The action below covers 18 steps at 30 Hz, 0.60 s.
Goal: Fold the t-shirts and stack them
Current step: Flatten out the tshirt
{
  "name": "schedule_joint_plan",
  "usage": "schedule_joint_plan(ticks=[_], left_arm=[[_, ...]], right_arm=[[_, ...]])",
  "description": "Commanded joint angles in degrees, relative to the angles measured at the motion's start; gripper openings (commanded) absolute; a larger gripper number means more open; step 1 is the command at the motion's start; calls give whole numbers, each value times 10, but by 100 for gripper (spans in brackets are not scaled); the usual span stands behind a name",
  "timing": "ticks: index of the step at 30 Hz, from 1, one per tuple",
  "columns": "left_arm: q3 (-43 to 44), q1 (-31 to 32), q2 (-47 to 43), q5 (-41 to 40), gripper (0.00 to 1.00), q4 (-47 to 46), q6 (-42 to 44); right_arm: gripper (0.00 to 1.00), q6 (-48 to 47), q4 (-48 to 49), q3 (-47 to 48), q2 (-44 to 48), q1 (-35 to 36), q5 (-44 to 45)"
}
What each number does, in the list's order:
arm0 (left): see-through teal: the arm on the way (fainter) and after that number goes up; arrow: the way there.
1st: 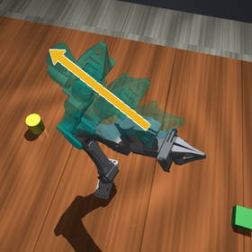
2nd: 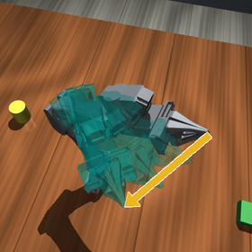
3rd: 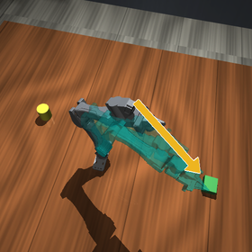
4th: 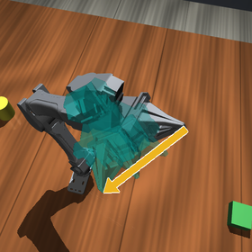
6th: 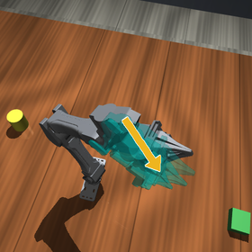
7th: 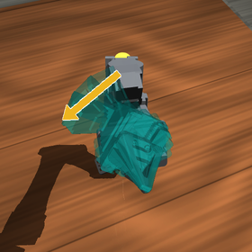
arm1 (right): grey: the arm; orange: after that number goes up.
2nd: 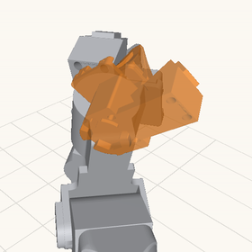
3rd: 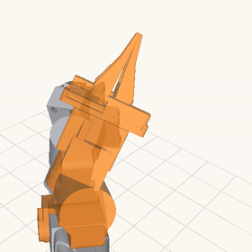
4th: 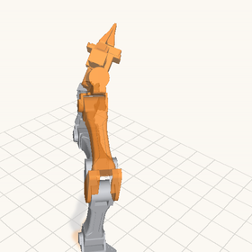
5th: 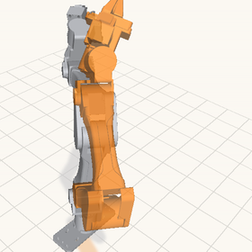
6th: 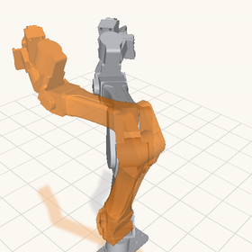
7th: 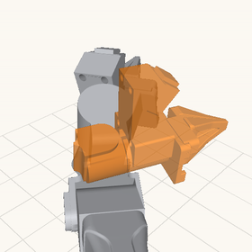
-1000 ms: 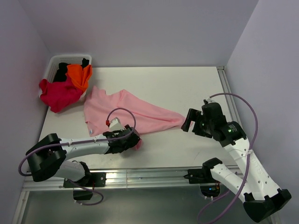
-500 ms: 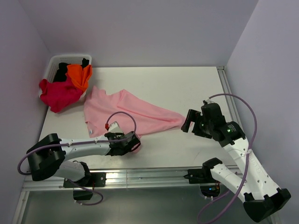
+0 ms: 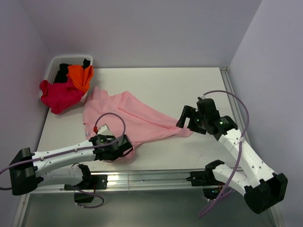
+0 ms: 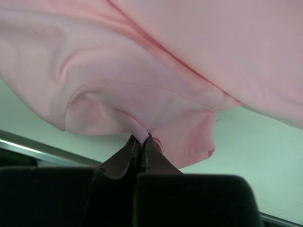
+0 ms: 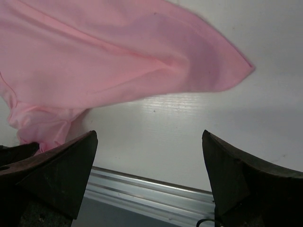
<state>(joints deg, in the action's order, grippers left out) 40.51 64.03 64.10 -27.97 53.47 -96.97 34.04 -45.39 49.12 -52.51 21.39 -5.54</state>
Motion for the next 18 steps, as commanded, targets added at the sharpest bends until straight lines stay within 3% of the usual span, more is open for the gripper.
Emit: schedule_joint_plan(ticks=[1,4,11,18], left_arm=[[-8,6,-58,-14,0,76,-41],[-21,6,-101,-17,0,96,-52],[-28,6,-143,-19,0,147,-70],[-9,6,-151,-33,0,186,-76]], right_arm=[[98,23,69,-6,-35,1,-21],[98,31,103,-31,-58,-19,-46],[97,38,206,-104,-125,-139,-167],[97,48,225,-76,-174,-147,-146]])
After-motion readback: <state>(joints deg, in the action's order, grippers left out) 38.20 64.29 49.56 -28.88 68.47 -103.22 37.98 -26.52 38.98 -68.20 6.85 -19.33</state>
